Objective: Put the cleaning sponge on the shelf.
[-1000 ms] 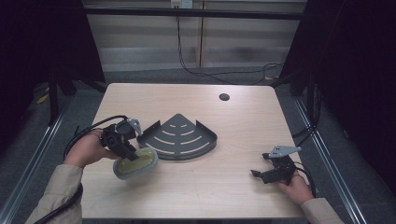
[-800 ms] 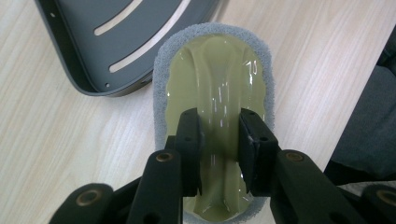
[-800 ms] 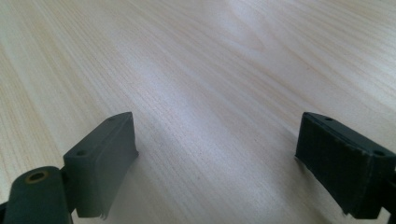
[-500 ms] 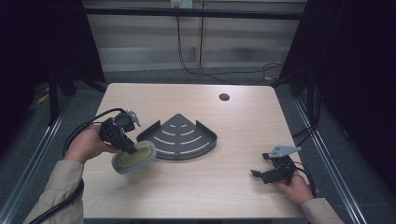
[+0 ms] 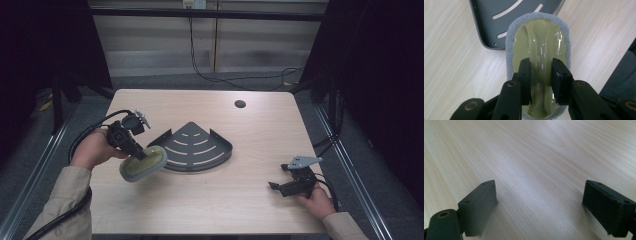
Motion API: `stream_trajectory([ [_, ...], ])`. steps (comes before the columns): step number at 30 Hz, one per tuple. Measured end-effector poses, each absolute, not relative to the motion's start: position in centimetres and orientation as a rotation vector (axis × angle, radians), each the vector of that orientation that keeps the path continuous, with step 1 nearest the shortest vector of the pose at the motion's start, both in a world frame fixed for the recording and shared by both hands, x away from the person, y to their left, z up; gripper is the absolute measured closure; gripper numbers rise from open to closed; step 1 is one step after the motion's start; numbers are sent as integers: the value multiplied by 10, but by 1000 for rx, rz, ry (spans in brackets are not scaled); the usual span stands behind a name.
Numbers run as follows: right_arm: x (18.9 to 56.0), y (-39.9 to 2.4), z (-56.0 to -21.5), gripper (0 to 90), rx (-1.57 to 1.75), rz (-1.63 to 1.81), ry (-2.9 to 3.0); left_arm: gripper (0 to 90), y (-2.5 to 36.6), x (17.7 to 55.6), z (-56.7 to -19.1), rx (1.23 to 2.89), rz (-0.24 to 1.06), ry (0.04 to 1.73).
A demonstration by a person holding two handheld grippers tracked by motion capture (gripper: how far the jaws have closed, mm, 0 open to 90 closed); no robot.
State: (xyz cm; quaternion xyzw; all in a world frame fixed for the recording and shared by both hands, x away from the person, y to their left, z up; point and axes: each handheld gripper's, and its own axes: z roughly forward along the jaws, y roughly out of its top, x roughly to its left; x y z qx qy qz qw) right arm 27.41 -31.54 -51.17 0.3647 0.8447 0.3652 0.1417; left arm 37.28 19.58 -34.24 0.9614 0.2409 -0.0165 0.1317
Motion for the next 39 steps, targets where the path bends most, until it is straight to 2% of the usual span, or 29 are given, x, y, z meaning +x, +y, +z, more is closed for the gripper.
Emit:
stream_trajectory([
  [39, 274, -315, -512, 117, 1052, 1055, 2439, 717, 183, 403, -327, 2748, -30, 794],
])
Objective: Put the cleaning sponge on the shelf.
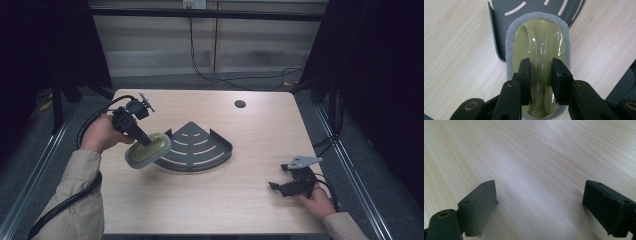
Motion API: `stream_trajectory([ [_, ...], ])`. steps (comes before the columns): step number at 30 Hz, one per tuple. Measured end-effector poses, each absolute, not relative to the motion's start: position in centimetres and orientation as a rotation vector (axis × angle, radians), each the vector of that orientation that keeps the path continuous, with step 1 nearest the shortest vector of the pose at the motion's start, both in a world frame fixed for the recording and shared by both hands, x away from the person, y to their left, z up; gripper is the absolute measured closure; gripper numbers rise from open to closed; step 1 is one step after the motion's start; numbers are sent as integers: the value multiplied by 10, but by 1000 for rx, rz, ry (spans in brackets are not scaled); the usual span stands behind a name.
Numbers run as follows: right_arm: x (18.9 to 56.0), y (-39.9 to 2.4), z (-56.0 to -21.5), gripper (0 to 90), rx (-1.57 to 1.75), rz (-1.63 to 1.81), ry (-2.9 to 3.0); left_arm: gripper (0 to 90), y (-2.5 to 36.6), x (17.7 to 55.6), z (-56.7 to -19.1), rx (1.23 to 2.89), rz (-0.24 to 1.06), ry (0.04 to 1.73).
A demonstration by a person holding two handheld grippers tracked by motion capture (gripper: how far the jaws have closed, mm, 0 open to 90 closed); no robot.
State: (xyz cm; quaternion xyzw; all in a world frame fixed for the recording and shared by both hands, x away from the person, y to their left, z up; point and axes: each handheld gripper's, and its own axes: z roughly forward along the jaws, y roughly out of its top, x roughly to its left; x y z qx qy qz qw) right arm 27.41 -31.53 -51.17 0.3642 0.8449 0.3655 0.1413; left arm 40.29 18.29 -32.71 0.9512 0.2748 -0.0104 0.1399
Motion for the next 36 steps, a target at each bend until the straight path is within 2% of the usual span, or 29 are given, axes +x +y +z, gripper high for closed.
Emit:
stream_trajectory([
  [36, 274, -315, -512, 116, 1053, 1054, 2439, 716, 158, 436, -330, 2738, 5, 818],
])
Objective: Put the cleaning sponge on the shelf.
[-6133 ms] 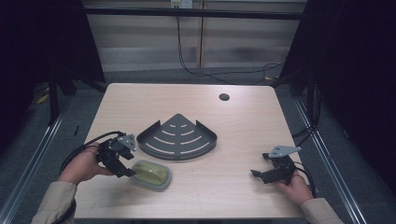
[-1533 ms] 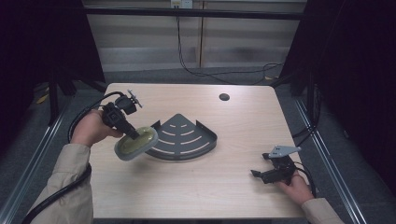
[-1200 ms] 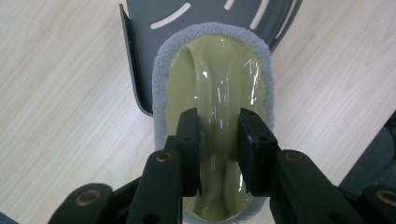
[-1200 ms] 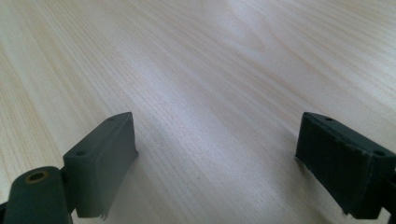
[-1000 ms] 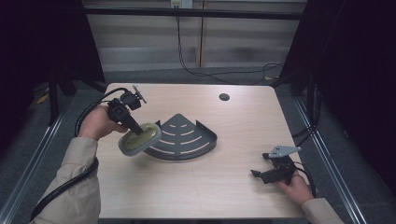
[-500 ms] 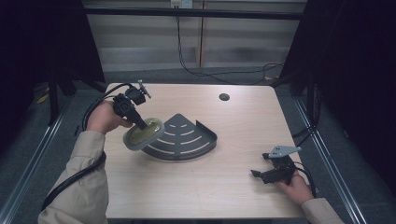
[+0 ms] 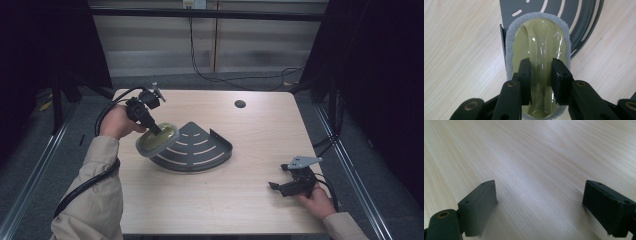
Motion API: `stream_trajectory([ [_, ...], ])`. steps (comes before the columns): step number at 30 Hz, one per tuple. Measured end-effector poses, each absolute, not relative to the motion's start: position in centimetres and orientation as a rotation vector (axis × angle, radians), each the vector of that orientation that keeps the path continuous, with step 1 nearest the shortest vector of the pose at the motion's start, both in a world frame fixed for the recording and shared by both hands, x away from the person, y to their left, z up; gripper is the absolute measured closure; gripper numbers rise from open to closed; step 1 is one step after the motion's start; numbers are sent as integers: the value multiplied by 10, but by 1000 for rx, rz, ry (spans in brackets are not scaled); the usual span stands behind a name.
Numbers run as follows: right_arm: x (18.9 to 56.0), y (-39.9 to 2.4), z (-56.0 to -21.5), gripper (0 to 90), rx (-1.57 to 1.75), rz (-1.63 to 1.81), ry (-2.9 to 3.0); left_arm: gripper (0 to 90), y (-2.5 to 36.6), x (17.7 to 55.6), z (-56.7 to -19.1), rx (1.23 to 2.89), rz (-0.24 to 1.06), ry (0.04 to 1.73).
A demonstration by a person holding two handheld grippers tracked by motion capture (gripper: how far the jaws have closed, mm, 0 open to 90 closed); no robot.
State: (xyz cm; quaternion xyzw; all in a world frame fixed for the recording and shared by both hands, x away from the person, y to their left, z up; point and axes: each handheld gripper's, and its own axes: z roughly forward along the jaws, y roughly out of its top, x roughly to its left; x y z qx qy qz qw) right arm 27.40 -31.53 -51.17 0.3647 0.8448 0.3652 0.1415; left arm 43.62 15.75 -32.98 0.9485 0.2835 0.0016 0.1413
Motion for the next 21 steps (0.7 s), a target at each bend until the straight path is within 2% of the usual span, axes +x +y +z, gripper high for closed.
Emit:
stream_trajectory([
  [21, 274, -315, -512, 117, 1053, 1052, 2441, 716, 135, 452, -346, 2760, 11, 810],
])
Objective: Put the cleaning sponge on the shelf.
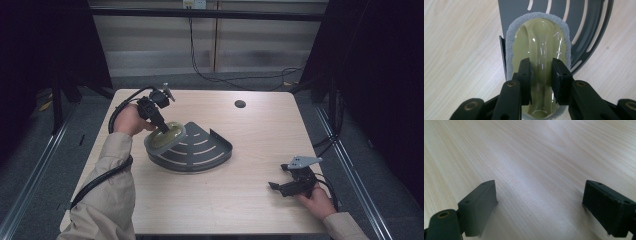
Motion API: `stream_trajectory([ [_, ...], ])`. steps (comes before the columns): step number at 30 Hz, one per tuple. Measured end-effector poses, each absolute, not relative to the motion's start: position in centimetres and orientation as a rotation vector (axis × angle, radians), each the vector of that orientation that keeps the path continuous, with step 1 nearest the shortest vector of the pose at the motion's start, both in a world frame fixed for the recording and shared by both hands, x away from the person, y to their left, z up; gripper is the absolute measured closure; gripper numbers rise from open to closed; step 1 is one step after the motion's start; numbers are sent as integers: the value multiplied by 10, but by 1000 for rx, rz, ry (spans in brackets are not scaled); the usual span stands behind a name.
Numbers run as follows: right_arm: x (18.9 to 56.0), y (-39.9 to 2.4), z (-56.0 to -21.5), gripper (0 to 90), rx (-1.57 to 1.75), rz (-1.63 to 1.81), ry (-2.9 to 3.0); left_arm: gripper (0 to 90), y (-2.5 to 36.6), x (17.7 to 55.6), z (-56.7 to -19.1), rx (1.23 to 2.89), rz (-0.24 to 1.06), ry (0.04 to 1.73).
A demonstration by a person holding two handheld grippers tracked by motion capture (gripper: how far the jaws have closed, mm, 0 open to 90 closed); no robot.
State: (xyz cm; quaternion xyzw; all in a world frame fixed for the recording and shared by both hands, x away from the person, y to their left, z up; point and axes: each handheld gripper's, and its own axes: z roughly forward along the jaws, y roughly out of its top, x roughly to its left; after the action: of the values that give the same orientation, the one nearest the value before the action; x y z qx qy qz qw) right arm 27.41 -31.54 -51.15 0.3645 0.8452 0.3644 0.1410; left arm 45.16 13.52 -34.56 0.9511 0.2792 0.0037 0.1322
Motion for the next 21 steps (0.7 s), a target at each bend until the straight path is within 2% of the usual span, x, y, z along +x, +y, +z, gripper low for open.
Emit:
stream_trajectory([
  [21, 274, -315, -512, 116, 1050, 1053, 2440, 715, 126, 464, -364, 2769, 13, 823],
])
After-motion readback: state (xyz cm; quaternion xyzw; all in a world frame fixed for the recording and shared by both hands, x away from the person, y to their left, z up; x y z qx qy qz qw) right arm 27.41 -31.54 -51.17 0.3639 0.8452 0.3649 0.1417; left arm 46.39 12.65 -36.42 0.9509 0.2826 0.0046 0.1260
